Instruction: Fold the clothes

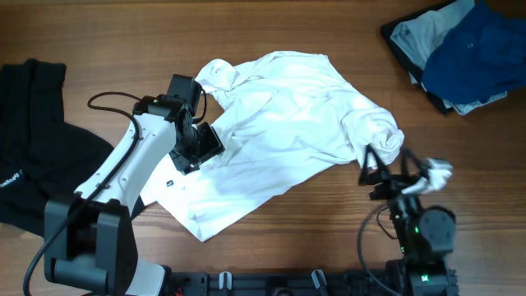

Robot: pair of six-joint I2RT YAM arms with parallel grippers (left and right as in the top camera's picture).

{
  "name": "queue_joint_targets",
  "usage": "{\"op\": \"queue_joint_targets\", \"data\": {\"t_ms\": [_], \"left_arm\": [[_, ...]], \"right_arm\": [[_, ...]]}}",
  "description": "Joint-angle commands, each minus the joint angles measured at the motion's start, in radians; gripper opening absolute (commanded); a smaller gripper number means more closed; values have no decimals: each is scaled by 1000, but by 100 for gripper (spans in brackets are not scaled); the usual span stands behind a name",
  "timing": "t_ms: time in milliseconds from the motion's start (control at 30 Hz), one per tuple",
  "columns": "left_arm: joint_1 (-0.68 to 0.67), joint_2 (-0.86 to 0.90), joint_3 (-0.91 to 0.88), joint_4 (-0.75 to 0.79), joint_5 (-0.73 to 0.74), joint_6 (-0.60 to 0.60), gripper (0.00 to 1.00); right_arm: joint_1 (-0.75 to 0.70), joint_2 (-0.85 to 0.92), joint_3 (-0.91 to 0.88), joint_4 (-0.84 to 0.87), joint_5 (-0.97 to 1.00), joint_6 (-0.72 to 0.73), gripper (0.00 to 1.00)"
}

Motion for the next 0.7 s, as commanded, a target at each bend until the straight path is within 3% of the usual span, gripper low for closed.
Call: {"op": "queue_joint_targets", "data": {"t_ms": [0, 200, 400, 500, 567, 667], "left_arm": [[-2, -22, -4, -1, 8, 18, 60], [-2, -22, -33, -13, 9, 34, 59], [-2, -24, -89, -43, 51, 7, 51], [-2, -37, -117, -68, 58, -1, 50], [2, -57, -132, -52, 55, -27, 52], [33, -70, -134, -31, 54, -51, 72]], "right_arm": [[2, 188, 58, -7, -282, -62, 100], [2, 582, 336, -76, -314, -325, 100], [2, 947, 730, -408, -313, -431, 100], [2, 1011, 797, -454, -314, -449, 100], [2, 1012, 798, -445, -313, -452, 100], [2, 1003, 798, -438, -314, -452, 100]]}}
